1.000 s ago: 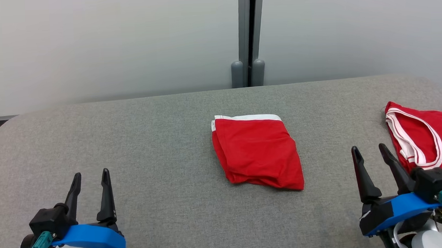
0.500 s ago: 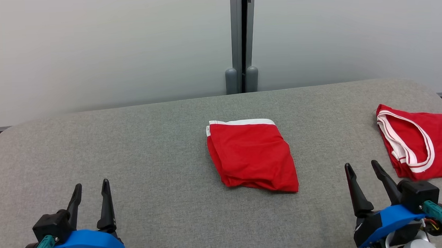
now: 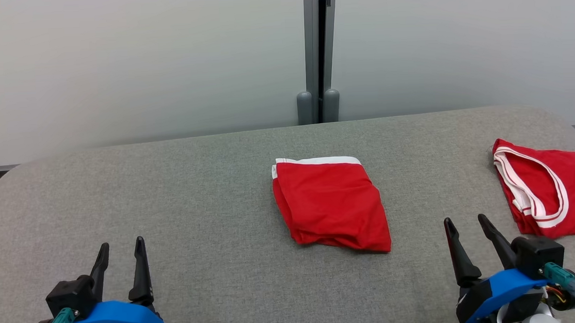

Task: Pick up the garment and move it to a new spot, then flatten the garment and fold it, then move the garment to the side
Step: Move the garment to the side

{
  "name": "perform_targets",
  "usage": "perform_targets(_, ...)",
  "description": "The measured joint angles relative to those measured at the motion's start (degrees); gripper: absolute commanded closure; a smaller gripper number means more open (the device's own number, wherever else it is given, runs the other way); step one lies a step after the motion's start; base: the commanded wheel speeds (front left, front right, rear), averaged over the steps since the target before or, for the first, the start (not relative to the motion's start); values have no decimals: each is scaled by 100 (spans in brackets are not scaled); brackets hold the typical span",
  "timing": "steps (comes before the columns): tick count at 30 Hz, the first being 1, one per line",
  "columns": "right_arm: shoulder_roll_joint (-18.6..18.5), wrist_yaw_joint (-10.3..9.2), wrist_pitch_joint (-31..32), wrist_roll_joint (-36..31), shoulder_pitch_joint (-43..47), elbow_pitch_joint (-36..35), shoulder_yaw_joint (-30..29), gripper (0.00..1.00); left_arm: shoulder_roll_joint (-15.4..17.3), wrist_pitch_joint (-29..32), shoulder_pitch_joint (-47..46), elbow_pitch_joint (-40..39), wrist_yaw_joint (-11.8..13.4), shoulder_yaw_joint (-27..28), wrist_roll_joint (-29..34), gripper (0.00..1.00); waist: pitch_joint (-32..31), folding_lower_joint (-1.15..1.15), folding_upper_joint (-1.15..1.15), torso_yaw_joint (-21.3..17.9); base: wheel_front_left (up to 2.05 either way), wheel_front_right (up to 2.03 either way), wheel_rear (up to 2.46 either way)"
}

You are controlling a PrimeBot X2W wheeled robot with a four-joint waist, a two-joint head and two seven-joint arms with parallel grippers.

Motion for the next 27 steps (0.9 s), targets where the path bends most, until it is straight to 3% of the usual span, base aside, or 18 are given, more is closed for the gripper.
perform_targets(13,35,0,416,97,-241,-12,21,0,-14,0,-30,-76,-1,-45,11,0,97,0,0,112,0,0,0)
perform_targets(20,67,0,1778,175,-1226,260,163,0,-16,0,-226,-180,-1,-156,58,0,351,0,0,203,0,0,0)
perform_targets(27,86,0,2766,322,-2411,1296,-301,0,-118,0,-628,-357,-4,-335,94,0,780,0,0,405,0,0,0)
